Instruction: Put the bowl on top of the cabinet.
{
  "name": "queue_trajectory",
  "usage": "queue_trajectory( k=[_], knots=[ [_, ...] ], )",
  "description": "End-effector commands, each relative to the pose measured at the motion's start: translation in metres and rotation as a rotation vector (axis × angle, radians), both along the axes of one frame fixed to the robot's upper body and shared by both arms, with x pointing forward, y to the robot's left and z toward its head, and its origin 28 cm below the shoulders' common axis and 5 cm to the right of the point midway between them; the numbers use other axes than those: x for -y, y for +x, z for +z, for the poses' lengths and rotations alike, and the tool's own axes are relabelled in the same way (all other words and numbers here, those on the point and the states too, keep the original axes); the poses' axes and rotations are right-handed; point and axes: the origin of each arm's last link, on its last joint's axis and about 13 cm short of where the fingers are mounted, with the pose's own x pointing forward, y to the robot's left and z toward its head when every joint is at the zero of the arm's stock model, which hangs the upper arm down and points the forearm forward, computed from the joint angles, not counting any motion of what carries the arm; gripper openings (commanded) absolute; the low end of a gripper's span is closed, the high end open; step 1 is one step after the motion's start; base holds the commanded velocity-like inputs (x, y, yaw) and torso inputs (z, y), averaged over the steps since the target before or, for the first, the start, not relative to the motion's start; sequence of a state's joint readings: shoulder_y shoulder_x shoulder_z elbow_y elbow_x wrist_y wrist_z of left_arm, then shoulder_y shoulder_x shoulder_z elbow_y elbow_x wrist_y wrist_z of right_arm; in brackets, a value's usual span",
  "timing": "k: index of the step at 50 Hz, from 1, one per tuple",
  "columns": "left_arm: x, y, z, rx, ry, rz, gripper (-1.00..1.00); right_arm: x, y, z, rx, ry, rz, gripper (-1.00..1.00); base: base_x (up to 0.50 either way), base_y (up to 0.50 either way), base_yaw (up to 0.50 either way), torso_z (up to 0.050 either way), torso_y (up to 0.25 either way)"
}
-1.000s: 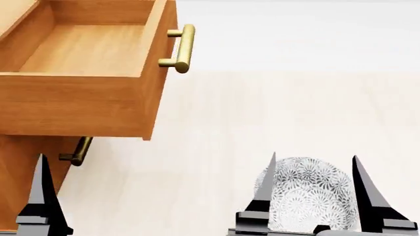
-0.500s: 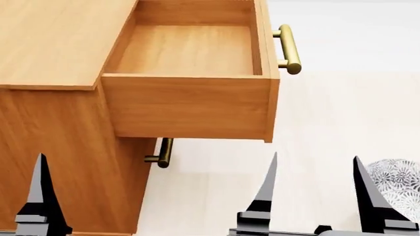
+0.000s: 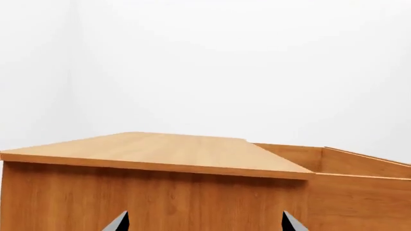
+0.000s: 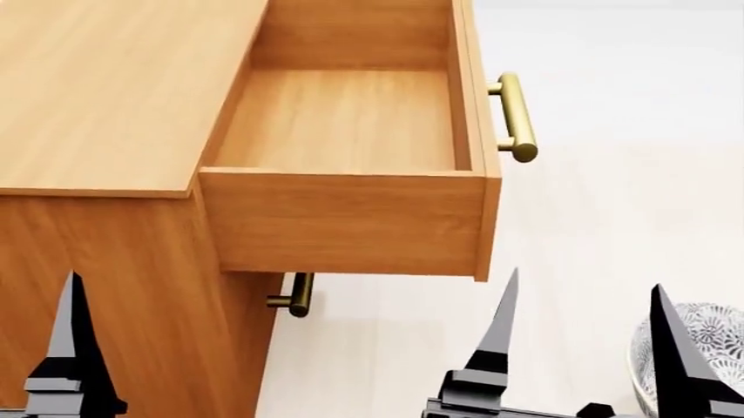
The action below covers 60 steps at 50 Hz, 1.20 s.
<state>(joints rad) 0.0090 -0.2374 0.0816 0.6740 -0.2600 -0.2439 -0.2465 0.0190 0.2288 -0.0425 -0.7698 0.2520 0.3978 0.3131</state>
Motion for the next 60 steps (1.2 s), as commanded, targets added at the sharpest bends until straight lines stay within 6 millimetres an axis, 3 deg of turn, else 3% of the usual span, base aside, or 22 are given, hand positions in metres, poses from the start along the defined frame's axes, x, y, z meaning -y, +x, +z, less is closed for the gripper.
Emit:
queue_trajectory(
  k=[1,33,39,60],
  knots=[
    [0.0,-0.004,-0.002,-0.014,0.004,0.013,1.0,0.0,-0.004,0.002,0.007,0.002,0.002,1.0,0.0,0.0,0.0,0.049,0.0],
    [-0.001,-0.001,-0.005,-0.013,-0.003,0.02,1.0,0.005,-0.002,0.003,-0.013,0.054,-0.018,1.0,0.0,0.0,0.0,0.046,0.0],
    [-0.002,-0.001,-0.005,-0.012,-0.005,0.019,1.0,0.022,-0.002,0.008,-0.018,0.075,-0.089,1.0,0.0,0.0,0.0,0.0,0.0],
    [-0.005,0.001,-0.008,-0.008,-0.008,0.029,1.0,0.077,0.035,0.034,-0.247,0.223,-0.212,1.0,0.0,0.0,0.0,0.0,0.0]
  ],
)
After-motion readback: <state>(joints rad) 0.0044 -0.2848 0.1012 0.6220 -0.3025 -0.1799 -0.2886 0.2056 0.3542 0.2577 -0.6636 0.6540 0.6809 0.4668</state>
